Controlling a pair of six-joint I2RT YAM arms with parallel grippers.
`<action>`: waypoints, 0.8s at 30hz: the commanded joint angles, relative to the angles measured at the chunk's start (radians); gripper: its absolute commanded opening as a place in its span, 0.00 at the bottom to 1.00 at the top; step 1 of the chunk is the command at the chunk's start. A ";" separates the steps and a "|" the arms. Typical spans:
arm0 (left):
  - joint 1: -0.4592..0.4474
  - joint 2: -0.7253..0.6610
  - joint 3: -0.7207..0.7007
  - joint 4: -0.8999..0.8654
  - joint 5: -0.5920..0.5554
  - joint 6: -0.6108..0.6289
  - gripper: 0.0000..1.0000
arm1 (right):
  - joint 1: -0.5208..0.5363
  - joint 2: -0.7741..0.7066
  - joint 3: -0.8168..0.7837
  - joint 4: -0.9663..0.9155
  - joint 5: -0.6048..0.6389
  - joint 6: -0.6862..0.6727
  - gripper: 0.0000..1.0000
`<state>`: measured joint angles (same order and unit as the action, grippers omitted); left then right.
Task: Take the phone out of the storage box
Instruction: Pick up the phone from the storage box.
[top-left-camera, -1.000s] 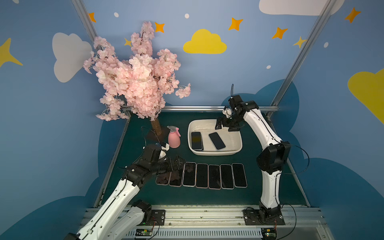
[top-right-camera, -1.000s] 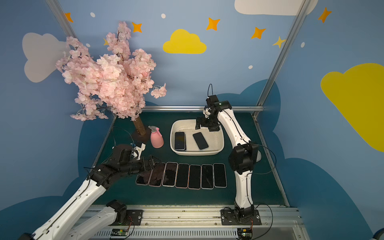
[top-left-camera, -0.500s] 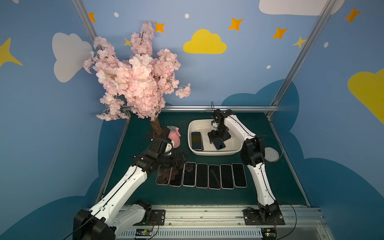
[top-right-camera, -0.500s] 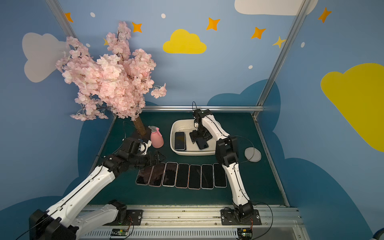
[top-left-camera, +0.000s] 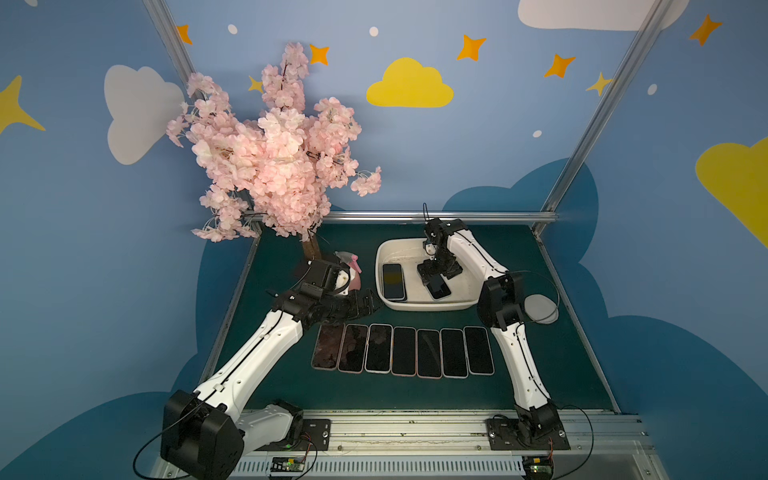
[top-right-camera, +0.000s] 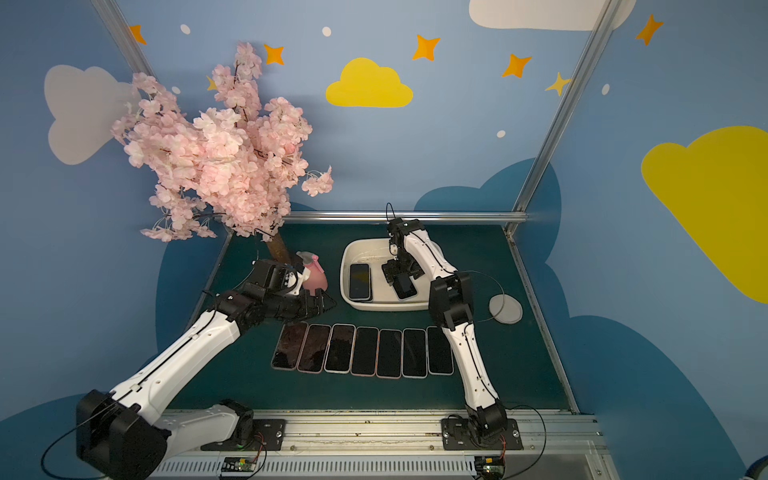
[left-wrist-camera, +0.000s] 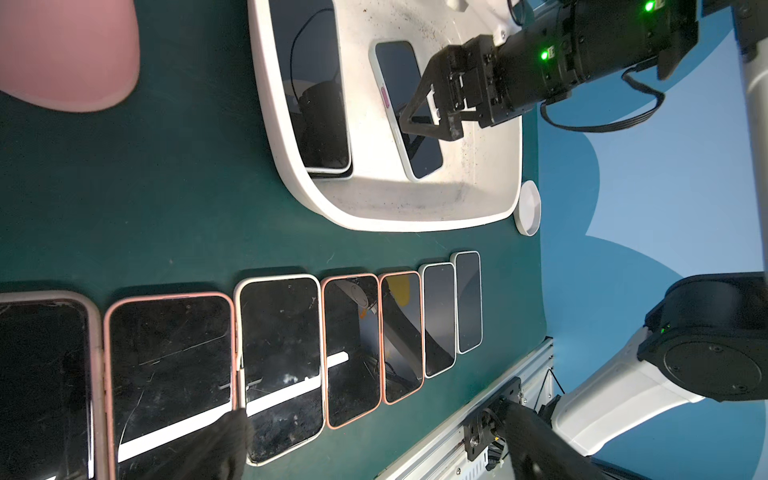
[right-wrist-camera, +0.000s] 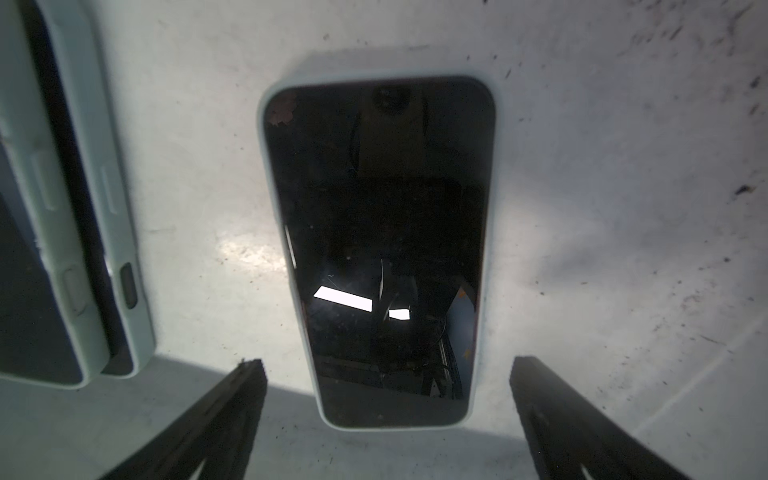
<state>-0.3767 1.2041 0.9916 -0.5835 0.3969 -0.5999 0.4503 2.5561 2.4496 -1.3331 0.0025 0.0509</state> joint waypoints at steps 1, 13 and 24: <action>0.013 0.000 0.024 -0.023 0.020 0.025 0.99 | -0.005 0.027 0.017 0.009 -0.035 -0.024 0.99; 0.028 0.015 0.027 -0.021 0.032 0.017 0.99 | -0.006 0.083 0.014 0.017 -0.028 -0.053 0.99; 0.036 0.020 0.035 -0.036 0.044 0.021 0.99 | -0.004 0.108 0.003 0.017 -0.017 -0.055 0.83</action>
<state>-0.3470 1.2243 1.0016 -0.5980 0.4232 -0.5941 0.4484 2.6083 2.4535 -1.3228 0.0017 0.0013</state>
